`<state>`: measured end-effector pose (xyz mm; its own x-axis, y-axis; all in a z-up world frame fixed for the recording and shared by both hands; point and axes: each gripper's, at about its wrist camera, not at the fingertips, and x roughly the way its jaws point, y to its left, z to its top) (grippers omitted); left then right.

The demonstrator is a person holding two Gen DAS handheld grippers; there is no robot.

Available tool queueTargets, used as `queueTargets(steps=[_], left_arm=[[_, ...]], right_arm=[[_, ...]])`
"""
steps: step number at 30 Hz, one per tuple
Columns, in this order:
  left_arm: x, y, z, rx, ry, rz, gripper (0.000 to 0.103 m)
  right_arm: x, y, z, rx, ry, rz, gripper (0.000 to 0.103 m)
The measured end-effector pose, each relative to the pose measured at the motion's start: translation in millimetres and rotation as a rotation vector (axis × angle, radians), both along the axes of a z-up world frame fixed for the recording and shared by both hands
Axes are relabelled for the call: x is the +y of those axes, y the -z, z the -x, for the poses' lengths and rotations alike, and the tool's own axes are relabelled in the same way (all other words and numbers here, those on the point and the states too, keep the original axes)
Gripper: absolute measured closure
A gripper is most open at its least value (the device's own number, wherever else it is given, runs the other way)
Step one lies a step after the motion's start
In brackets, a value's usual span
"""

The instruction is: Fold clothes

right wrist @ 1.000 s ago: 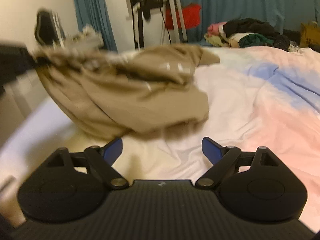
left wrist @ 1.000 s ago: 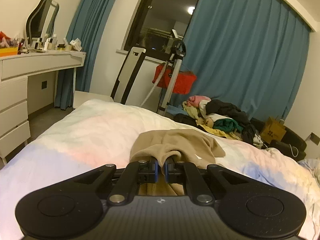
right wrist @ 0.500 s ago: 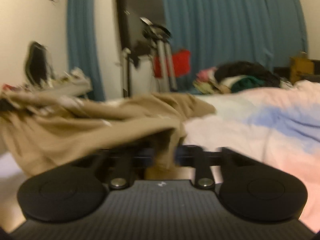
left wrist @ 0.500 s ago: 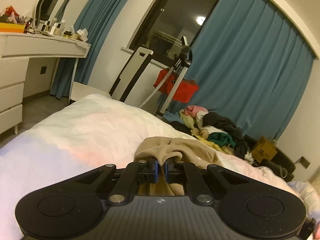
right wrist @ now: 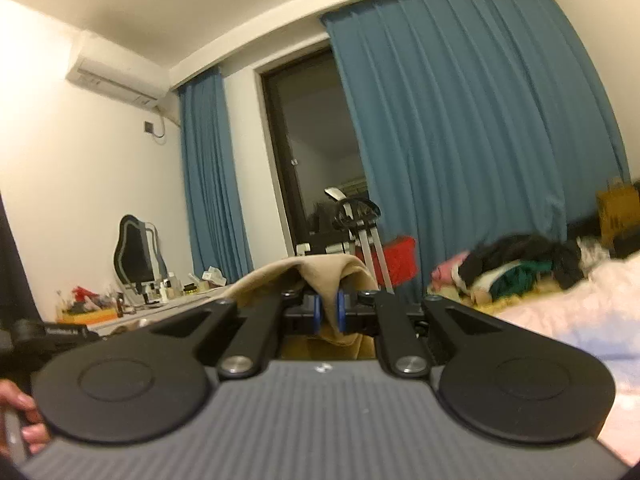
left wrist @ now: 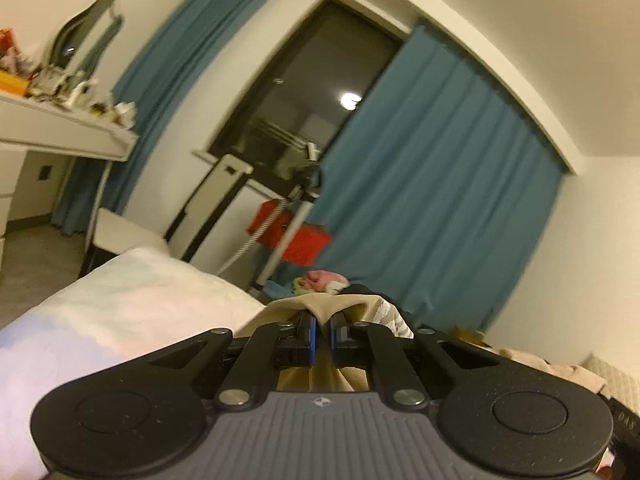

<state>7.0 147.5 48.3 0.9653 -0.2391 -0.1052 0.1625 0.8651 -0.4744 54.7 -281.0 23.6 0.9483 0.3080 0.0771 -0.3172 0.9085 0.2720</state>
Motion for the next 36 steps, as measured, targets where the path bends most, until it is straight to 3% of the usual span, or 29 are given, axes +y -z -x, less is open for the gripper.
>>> queueTargets(steps=[2, 9, 12, 17, 20, 23, 25, 28, 31, 36], left_arm=[[-7, 0, 0, 0.027, 0.021, -0.041, 0.096], [-51, 42, -48, 0.290, 0.046, -0.210, 0.096], [-69, 66, -71, 0.375, 0.043, -0.265, 0.096], [-84, 101, -91, 0.417, 0.037, -0.291, 0.094], [-93, 106, -88, 0.423, 0.045, -0.304, 0.090], [-99, 105, -76, 0.424, 0.062, -0.325, 0.076], [-99, 101, -64, 0.440, 0.098, -0.330, 0.057], [-100, 95, -39, 0.445, 0.118, -0.348, 0.048], [-101, 85, -17, 0.429, 0.121, -0.359, 0.040], [-105, 82, 10, 0.439, 0.181, -0.328, 0.037]], right_arm=[[-15, 0, 2, 0.070, -0.002, -0.045, 0.092], [-52, 50, -53, 0.533, 0.129, -0.089, 0.092], [-60, 76, -71, 0.645, 0.164, -0.142, 0.092], [-75, 104, -88, 0.757, 0.246, -0.291, 0.091], [-75, 117, -93, 0.796, 0.270, -0.275, 0.090], [-68, 121, -93, 0.799, 0.290, -0.212, 0.090], [-64, 122, -94, 0.793, 0.300, -0.185, 0.090], [-59, 123, -96, 0.799, 0.311, -0.134, 0.090], [-57, 126, -95, 0.818, 0.316, -0.116, 0.090], [-60, 127, -88, 0.839, 0.306, -0.155, 0.089]])
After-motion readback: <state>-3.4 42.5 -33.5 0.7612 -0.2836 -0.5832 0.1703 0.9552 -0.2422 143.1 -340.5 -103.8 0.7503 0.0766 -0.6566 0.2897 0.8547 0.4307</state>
